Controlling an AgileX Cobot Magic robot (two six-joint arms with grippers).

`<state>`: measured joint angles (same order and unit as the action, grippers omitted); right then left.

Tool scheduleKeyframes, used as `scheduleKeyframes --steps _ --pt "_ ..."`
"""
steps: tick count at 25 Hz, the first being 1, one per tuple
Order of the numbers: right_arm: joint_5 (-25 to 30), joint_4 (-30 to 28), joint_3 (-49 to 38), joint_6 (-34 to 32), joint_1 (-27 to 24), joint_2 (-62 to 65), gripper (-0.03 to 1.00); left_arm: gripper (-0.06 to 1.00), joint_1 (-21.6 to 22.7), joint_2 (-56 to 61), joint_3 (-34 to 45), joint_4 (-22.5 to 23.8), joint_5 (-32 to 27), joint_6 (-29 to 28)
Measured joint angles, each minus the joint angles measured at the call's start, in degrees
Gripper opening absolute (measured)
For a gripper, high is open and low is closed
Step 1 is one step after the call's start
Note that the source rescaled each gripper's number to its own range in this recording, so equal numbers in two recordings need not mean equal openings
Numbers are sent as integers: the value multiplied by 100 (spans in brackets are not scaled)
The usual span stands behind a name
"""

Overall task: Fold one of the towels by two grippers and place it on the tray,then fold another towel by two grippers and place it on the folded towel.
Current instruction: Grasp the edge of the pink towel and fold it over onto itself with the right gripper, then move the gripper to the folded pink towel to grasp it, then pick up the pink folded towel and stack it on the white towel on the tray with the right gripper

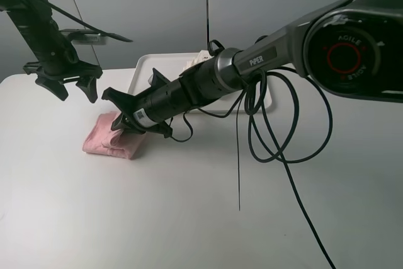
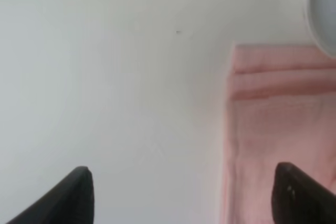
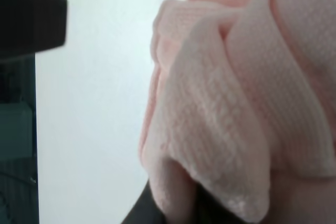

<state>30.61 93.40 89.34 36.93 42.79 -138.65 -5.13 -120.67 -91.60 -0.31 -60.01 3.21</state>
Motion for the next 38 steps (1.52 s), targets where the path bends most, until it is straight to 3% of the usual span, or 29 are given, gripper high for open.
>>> scheduleKeyframes --steps 5,10,12,25,28,34,38 --pt "76 169 0 -74 0 0 15 89 0 0 -393 -120 -230 252" --pt "553 596 0 186 0 0 52 89 0 0 -503 -289 -254 464" --pt "635 619 9 275 6 0 60 89 0 0 -503 -321 -254 532" --pt "1146 584 9 555 -68 292 63 89 0 0 -525 -425 -254 735" --pt "915 -152 9 229 -274 662 66 89 0 0 -525 -429 -254 735" --pt "513 -2715 58 -1667 -461 874 69 89 0 0 -525 -560 -254 746" --pt "501 -3299 58 -2182 -461 842 69 89 0 0 -525 -572 -243 746"
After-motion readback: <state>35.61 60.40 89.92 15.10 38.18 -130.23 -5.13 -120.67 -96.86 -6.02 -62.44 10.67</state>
